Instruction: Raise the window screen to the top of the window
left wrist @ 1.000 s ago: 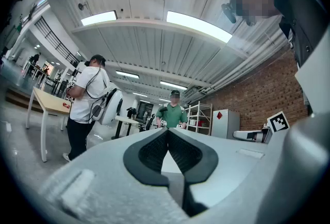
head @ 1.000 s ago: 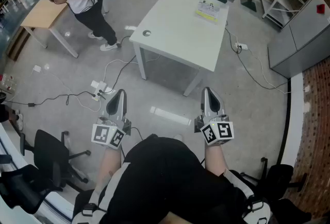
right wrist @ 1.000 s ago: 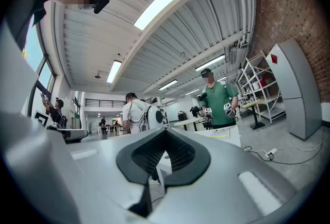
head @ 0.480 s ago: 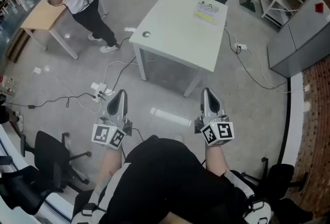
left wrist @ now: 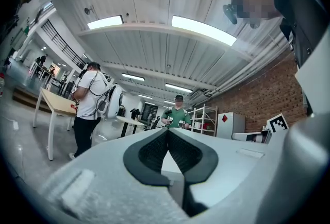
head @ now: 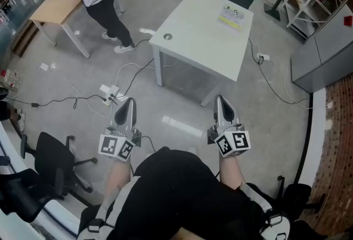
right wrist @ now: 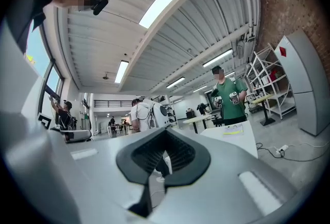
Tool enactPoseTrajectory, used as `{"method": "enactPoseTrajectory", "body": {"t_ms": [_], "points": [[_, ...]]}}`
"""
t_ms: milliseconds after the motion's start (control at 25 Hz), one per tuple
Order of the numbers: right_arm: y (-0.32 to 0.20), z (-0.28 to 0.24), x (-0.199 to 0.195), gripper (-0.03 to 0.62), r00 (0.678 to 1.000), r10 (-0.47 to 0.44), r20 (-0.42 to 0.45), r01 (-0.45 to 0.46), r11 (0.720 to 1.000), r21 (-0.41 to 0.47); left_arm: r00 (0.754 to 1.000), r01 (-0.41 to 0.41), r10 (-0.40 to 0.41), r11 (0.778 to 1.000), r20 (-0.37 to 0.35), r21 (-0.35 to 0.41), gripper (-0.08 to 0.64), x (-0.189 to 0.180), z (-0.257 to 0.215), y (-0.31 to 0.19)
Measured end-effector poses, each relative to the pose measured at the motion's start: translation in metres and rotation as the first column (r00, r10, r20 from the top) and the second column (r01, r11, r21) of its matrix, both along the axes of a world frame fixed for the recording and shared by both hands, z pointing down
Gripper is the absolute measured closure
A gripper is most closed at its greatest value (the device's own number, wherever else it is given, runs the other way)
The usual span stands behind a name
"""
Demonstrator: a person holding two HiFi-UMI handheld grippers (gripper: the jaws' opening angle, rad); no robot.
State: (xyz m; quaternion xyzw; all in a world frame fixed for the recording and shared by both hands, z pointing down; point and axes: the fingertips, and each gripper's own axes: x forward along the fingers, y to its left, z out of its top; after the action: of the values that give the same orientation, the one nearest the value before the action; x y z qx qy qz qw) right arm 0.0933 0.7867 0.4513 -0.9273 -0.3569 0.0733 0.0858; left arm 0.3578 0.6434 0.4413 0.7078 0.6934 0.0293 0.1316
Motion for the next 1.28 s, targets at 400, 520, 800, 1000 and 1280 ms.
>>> {"method": "enactPoseTrajectory", "body": {"t_ms": [400, 520, 800, 1000, 1280], "points": [[-0.018, 0.0, 0.06, 0.588, 0.998, -0.066, -0.018, 0.067, 0.997, 0.043, 0.997, 0.08, -0.08, 0.997, 0.009, -0.012, 0.557, 0.047, -0.001, -0.042], [-0.026, -0.001, 0.085, 0.588, 0.995, -0.091, -0.032, 0.092, 0.995, 0.046, 0.994, 0.108, -0.108, 0.994, 0.009, -0.008, 0.557, 0.063, 0.003, -0.059], [-0.05, 0.001, 0.149, 0.588, 0.985, -0.166, -0.041, 0.168, 0.983, 0.066, 0.98, 0.2, -0.2, 0.98, 0.018, -0.009, 0.557, 0.112, 0.003, -0.108], [-0.074, 0.002, 0.197, 0.588, 0.967, -0.252, -0.029, 0.253, 0.966, 0.059, 0.963, 0.269, -0.269, 0.963, 0.021, -0.005, 0.557, 0.14, 0.007, -0.143], [-0.081, 0.001, 0.245, 0.588, 0.934, -0.358, -0.005, 0.358, 0.934, 0.018, 0.925, 0.379, -0.379, 0.926, 0.021, 0.005, 0.557, 0.168, 0.015, -0.179]]}}
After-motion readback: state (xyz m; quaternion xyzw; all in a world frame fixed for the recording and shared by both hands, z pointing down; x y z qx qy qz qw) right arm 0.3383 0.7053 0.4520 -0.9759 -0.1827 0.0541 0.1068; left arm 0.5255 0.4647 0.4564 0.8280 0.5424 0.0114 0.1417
